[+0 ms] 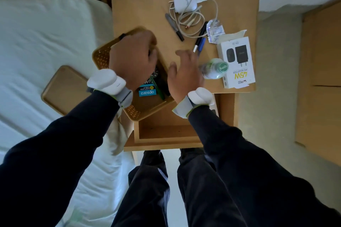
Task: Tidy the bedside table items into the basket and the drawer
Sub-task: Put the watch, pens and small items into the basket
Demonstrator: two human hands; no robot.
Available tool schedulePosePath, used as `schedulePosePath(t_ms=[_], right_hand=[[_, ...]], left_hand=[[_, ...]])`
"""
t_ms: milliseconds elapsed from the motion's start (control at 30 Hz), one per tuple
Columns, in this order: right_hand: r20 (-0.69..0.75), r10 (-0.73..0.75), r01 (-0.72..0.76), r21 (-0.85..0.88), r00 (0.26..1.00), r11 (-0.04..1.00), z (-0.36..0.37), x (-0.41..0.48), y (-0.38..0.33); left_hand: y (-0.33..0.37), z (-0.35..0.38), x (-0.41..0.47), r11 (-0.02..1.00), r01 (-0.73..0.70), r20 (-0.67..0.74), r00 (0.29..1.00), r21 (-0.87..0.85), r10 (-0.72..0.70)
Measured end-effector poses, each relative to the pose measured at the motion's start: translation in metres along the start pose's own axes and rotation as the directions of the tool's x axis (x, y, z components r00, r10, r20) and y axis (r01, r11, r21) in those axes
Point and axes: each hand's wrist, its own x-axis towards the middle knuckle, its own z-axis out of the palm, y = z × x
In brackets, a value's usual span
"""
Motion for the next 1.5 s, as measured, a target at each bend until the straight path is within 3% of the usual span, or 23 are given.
schedulePosePath(t_ms=[133, 267, 400, 500, 600, 767, 967, 1033, 1167, 1300, 1400, 1500], right_hand=[[0.123, 0.179, -0.179, -0.012, 0.976, 0.984, 0.005, -0.003, 0.010], [0.207, 0.235, -0.235, -0.025, 0.950, 0.972, 0.007, 0.002, 0.024], [0.280, 0.184, -0.172, -0.068, 0.942, 0.983, 0.005, -0.003, 0.041], [0.311, 0.140, -0.114, -0.099, 0.940, 0.988, 0.002, -0.006, 0.050], [0.338, 0.092, -0.061, -0.102, 0.937, 0.993, 0.001, -0.005, 0.057], [0.373, 0.029, 0.011, -0.104, 0.928, 0.995, -0.001, -0.008, 0.069], [0.416, -0.016, 0.056, -0.086, 0.909, 0.995, 0.003, -0.009, 0.076], [0.432, -0.025, 0.057, -0.062, 0.902, 0.996, 0.006, -0.010, 0.080], [0.383, -0.036, 0.060, -0.050, 0.923, 0.997, 0.012, -0.015, 0.081], [0.282, -0.083, 0.089, -0.008, 0.956, 0.996, 0.018, -0.022, 0.078], [0.230, -0.090, 0.094, -0.007, 0.969, 0.996, 0.022, -0.022, 0.080], [0.193, -0.075, 0.072, 0.019, 0.978, 0.997, 0.026, -0.023, 0.075]], left_hand=[[0.022, 0.010, 0.026, 0.970, -0.204, 0.065, 0.978, 0.134, 0.197], [0.052, 0.031, 0.050, 0.934, -0.291, 0.310, 0.925, 0.205, 0.220], [0.066, 0.073, 0.064, 0.968, -0.151, 0.459, 0.887, 0.198, 0.045], [0.075, 0.091, 0.066, 0.987, -0.036, 0.473, 0.880, 0.154, -0.042], [0.084, 0.091, 0.068, 0.988, -0.016, 0.459, 0.886, 0.152, -0.056], [0.092, 0.078, 0.075, 0.980, 0.097, 0.543, 0.821, 0.171, -0.176], [0.089, 0.026, 0.074, 0.994, 0.104, 0.685, 0.722, 0.033, -0.098], [0.080, 0.007, 0.066, 0.985, 0.172, 0.712, 0.694, -0.025, -0.103], [0.053, -0.017, 0.031, 0.892, 0.435, 0.765, 0.614, -0.122, -0.194], [0.024, -0.016, -0.020, 0.698, 0.659, 0.700, 0.638, -0.280, -0.321], [0.017, -0.011, -0.056, 0.551, 0.715, 0.646, 0.670, -0.430, -0.365], [0.011, -0.006, -0.086, 0.475, 0.750, 0.615, 0.655, -0.460, -0.438]])
